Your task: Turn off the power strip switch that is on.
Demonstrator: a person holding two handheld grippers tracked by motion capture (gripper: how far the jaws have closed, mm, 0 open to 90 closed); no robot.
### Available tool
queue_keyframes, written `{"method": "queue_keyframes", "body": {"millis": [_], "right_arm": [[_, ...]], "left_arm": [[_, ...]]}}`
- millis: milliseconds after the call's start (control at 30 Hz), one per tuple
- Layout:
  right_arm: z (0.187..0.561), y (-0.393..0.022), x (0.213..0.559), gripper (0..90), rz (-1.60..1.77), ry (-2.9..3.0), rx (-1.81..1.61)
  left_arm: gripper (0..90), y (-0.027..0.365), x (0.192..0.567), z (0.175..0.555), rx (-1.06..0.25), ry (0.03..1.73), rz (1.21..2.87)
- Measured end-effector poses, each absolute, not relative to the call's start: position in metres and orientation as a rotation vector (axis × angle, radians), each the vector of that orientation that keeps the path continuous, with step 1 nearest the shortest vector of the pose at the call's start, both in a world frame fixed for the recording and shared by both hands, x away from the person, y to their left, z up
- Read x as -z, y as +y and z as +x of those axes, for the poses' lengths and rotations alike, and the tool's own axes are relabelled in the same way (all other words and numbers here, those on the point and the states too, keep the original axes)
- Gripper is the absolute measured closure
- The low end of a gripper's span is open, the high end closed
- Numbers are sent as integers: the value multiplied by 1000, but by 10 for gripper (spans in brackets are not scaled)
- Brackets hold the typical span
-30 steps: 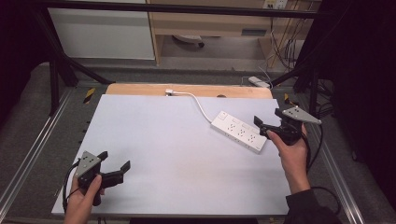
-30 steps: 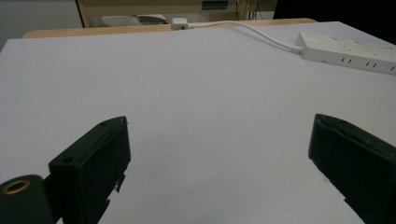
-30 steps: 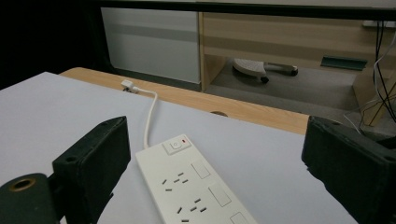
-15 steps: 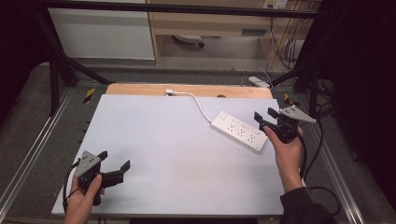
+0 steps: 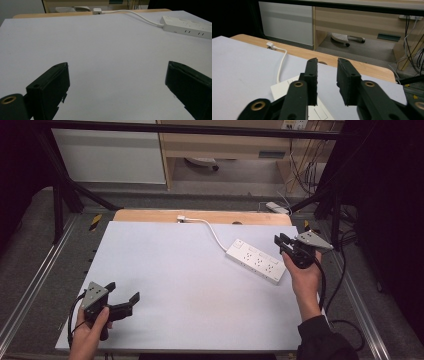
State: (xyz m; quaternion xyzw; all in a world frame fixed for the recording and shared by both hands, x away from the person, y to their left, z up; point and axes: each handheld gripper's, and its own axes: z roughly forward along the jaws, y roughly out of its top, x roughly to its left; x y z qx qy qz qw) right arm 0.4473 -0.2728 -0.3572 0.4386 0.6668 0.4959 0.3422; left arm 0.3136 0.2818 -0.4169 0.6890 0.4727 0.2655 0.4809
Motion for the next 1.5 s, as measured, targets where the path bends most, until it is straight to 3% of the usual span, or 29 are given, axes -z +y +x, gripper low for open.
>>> {"method": "queue_keyframes", "body": {"millis": [233,433,1500], "right_arm": [[454,-275,360,862,1122,1744,-1269],[463,-279,368,900,1149,1758,-1258],[476,-302,411,900,1374,1845,-1156]], "left_arm": [[58,281,416,313,-654,1146,1688],[58,283,415,314,-652,1143,1682],[59,285,418,315,-650,1174,1675]]}}
